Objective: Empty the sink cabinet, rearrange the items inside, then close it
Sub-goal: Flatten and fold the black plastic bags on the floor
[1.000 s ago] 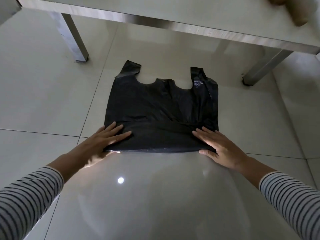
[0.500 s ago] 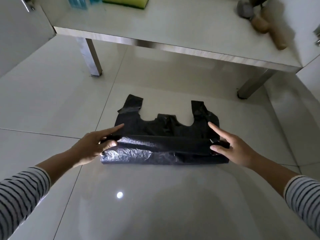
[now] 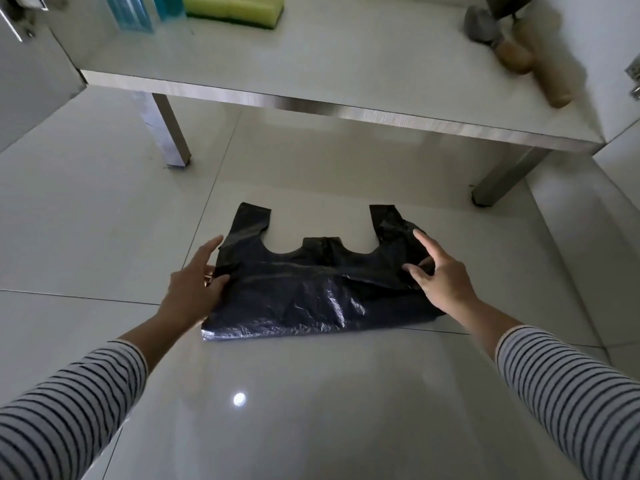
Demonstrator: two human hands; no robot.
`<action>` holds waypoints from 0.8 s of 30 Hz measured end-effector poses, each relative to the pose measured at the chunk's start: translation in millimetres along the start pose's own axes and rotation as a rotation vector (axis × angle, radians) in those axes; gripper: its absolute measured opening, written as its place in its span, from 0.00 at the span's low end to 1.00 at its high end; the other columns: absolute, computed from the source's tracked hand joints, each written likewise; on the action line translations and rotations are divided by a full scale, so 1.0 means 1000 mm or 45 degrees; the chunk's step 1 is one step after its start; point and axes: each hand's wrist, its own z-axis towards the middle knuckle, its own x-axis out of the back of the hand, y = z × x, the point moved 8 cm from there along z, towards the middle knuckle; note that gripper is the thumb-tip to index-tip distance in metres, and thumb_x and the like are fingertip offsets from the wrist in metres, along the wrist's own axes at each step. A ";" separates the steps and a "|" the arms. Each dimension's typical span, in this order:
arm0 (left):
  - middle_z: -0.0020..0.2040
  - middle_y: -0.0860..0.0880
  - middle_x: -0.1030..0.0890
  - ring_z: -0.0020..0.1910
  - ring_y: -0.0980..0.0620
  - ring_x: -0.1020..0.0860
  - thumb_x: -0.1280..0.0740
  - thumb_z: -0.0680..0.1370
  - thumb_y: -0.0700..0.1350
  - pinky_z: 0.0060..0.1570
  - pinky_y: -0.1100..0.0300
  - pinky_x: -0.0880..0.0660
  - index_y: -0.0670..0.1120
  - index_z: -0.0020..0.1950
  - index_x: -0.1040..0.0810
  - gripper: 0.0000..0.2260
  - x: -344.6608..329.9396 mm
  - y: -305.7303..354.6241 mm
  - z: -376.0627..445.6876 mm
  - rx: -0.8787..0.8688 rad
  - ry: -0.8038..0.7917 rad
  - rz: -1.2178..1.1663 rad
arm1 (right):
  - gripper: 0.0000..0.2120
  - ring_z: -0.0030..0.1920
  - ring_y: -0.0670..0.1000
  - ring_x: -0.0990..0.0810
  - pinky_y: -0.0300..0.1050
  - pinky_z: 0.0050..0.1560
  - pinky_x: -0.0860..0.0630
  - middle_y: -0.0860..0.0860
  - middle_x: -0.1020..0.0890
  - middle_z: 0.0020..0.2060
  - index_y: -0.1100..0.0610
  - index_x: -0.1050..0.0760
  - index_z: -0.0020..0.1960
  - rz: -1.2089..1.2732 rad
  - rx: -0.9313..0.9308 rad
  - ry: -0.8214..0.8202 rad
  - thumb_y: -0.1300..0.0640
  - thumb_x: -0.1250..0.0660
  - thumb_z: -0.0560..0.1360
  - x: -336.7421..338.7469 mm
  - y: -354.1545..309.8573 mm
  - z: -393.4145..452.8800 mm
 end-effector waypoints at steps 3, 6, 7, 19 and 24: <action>0.55 0.40 0.24 0.47 0.47 0.27 0.30 0.72 0.35 0.52 0.51 0.27 0.53 0.72 0.37 0.32 -0.009 -0.001 -0.005 -0.137 0.130 0.073 | 0.32 0.36 0.54 0.26 0.48 0.41 0.24 0.55 0.25 0.41 0.47 0.39 0.73 -0.218 0.075 0.017 0.53 0.30 0.73 -0.017 0.000 0.002; 0.61 0.41 0.31 0.54 0.44 0.29 0.29 0.69 0.33 0.52 0.43 0.28 0.50 0.69 0.32 0.31 -0.009 0.006 -0.013 -0.372 0.262 0.279 | 0.28 0.47 0.56 0.25 0.52 0.46 0.24 0.57 0.27 0.51 0.51 0.35 0.72 -0.399 0.432 0.290 0.51 0.32 0.74 -0.013 -0.021 -0.010; 0.61 0.42 0.29 0.55 0.43 0.28 0.30 0.69 0.33 0.53 0.43 0.29 0.49 0.67 0.30 0.28 -0.010 0.012 -0.017 -0.501 0.267 0.359 | 0.25 0.54 0.57 0.26 0.53 0.51 0.26 0.57 0.27 0.56 0.51 0.34 0.71 -0.440 0.609 0.368 0.50 0.34 0.75 -0.010 -0.030 -0.020; 0.78 0.49 0.54 0.76 0.51 0.59 0.46 0.71 0.73 0.74 0.54 0.54 0.58 0.76 0.53 0.39 -0.053 -0.030 -0.047 -0.836 -0.509 0.728 | 0.29 0.75 0.54 0.43 0.61 0.71 0.43 0.51 0.39 0.74 0.51 0.41 0.74 -0.831 1.145 -0.273 0.38 0.46 0.77 -0.037 -0.010 -0.068; 0.77 0.44 0.51 0.75 0.48 0.60 0.48 0.72 0.73 0.71 0.57 0.60 0.54 0.77 0.53 0.40 -0.055 -0.030 -0.041 -0.850 -0.519 0.839 | 0.36 0.76 0.47 0.50 0.50 0.73 0.48 0.47 0.46 0.76 0.50 0.53 0.77 -0.691 0.915 -0.528 0.34 0.47 0.76 -0.054 0.005 -0.056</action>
